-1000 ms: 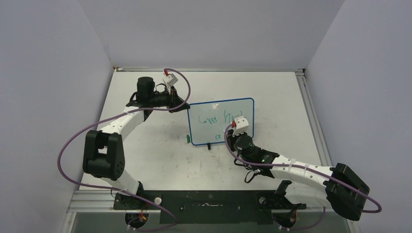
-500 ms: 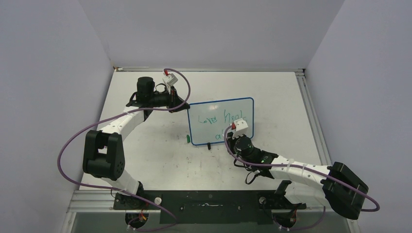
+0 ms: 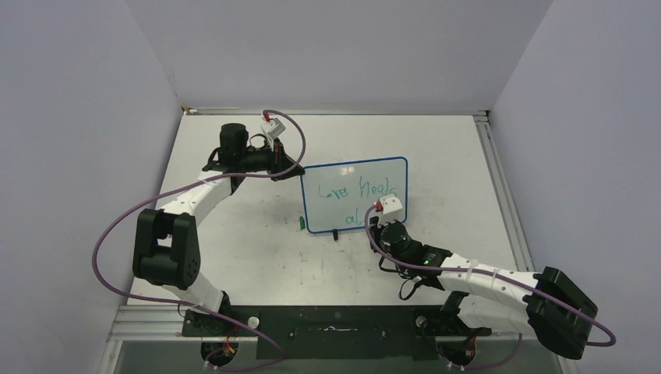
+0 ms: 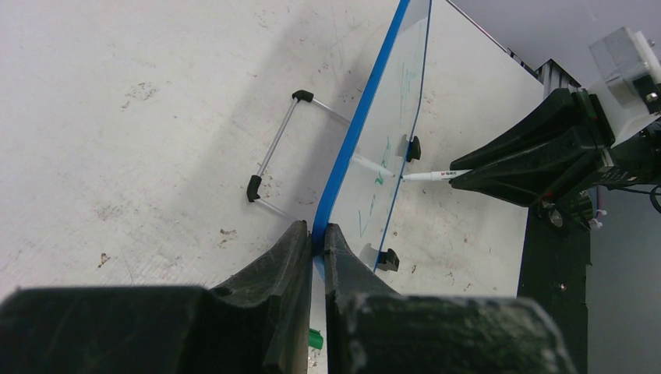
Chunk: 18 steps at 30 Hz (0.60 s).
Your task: Write a sentence on the whiteboard
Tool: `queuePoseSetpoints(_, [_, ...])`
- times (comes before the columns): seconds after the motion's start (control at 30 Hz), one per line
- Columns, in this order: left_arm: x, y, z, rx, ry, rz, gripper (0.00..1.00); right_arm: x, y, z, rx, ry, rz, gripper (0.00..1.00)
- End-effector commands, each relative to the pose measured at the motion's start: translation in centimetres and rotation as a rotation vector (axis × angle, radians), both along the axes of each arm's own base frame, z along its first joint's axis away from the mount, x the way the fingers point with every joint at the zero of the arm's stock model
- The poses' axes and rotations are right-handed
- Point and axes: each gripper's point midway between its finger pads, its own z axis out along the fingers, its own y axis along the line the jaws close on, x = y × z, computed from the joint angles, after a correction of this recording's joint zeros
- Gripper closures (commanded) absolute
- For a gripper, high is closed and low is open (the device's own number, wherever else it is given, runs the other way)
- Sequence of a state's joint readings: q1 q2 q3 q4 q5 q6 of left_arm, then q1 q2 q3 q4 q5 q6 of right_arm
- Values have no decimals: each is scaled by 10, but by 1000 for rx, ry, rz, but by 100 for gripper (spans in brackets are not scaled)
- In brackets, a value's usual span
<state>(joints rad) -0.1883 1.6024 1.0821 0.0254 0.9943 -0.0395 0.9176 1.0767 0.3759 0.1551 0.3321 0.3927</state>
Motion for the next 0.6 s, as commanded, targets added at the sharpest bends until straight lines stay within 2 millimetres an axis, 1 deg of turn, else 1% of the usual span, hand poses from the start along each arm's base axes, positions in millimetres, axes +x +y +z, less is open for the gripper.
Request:
queuePoseSetpoints(0.0, [2, 0, 15, 5, -51, 0, 100, 18, 2, 53, 60, -129, -46, 95])
queuePoseSetpoints(0.1, [2, 0, 15, 6, -52, -1, 100, 25, 2, 66, 61, -168, -53, 95])
queuePoseSetpoints(0.33, [2, 0, 14, 5, -50, 0, 100, 42, 3, 69, 34, -199, -54, 95])
queuePoseSetpoints(0.43, [2, 0, 15, 5, -51, -3, 100, 44, 1, 63, 24, -187, -60, 95])
queuePoseSetpoints(0.57, [2, 0, 15, 5, -52, -1, 100, 38, -3, 50, 15, -149, -62, 95])
